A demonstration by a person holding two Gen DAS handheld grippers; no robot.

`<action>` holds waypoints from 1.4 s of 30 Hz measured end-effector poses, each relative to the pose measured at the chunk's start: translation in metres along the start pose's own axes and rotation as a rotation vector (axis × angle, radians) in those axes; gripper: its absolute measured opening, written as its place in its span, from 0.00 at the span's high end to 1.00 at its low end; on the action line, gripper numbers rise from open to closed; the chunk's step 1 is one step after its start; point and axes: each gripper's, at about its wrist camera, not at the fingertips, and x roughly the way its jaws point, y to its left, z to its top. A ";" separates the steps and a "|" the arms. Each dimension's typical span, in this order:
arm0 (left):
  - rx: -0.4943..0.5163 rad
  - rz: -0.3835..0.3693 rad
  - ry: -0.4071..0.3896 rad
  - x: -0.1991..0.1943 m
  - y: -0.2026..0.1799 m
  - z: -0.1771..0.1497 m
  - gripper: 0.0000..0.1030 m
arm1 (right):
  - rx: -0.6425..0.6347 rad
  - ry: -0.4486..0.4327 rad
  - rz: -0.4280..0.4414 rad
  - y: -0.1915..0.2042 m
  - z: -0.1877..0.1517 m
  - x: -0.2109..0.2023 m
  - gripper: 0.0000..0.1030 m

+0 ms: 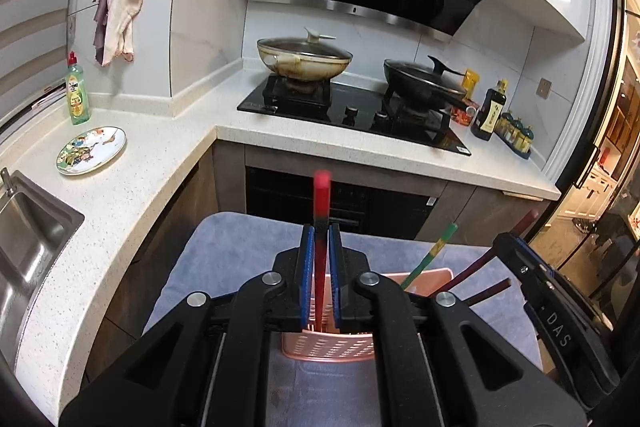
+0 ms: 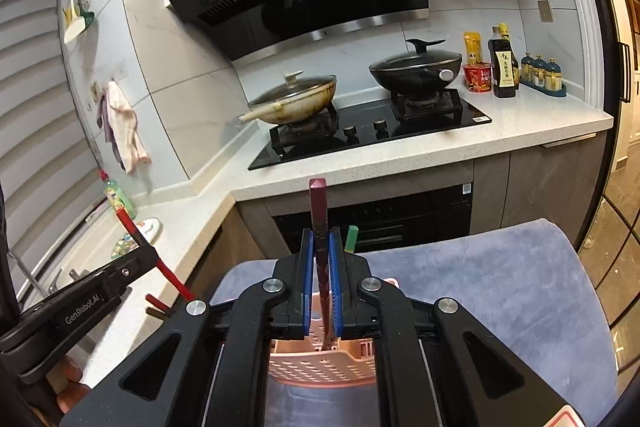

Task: Organize utensils
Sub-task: 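Lower both chopsticks into the pink holder and open both tools, then move both open tools back down to the remaining chopsticks on the mat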

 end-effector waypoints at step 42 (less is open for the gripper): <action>0.110 0.151 0.178 -0.099 0.003 -0.208 0.28 | -0.125 0.286 -0.075 -0.049 -0.236 -0.172 0.56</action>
